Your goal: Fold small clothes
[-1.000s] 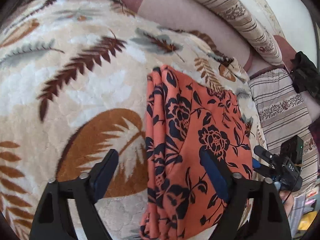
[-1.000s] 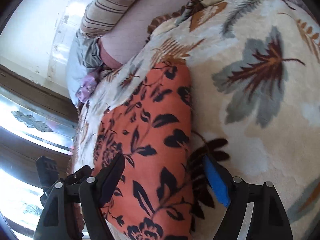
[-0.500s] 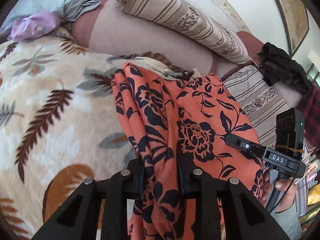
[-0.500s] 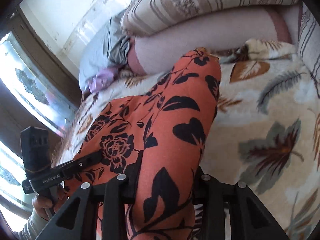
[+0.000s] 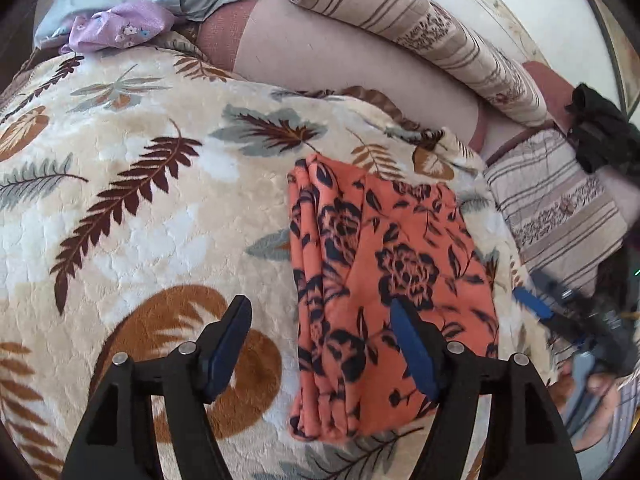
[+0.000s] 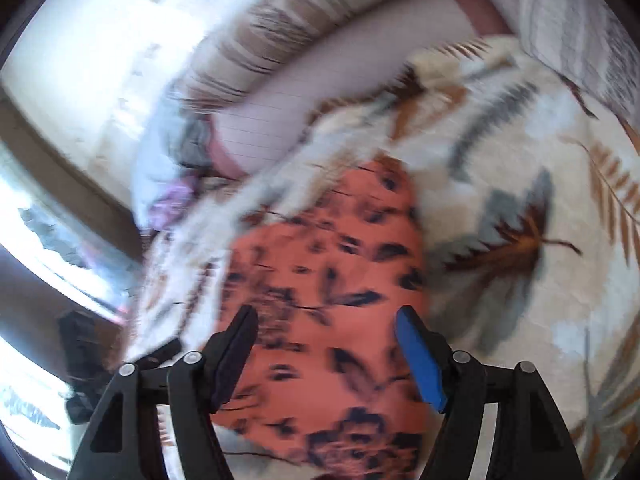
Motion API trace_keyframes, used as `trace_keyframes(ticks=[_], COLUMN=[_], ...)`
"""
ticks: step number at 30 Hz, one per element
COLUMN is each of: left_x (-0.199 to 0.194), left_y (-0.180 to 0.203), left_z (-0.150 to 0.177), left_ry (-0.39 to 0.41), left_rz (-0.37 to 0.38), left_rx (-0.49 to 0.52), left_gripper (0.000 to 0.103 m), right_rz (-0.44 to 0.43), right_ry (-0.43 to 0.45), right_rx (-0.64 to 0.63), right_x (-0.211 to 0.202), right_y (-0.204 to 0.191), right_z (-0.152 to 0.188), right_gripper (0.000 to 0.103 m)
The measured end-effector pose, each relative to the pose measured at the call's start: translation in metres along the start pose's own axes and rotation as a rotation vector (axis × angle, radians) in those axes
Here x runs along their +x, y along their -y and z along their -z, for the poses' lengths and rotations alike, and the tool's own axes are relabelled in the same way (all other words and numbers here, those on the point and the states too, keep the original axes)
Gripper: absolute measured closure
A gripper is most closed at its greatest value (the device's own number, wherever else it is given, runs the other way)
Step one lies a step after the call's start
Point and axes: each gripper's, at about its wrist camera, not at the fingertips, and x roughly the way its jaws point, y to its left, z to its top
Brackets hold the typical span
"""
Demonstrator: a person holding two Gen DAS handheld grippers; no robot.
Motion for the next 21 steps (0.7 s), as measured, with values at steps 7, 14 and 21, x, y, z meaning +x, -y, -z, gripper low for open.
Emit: trace_keyframes(ticks=[7,14,21], left_x=[0.017,-0.053,-0.106], left_y=[0.004,0.035,0.044], left_z=[0.023,0.034,0.065], left_ry=[-0.106,0.057,0.127], left_rz=[-0.158,-0.256,-0.283], left_rx=[-0.009,0.076,0.098], left_gripper=[0.026,0.02,0.02], right_rz=[-0.034,0.176,0.297], right_ry=[-0.151,-0.044,-0.107], right_rx=[0.054,-0.154,-0.194], right_x=[0.024,-0.045,-0.048], right_y=[0.014,-0.051,-0.063], right_z=[0.042,0.059,0.137], right_gripper=[0.011,0.002,0.0])
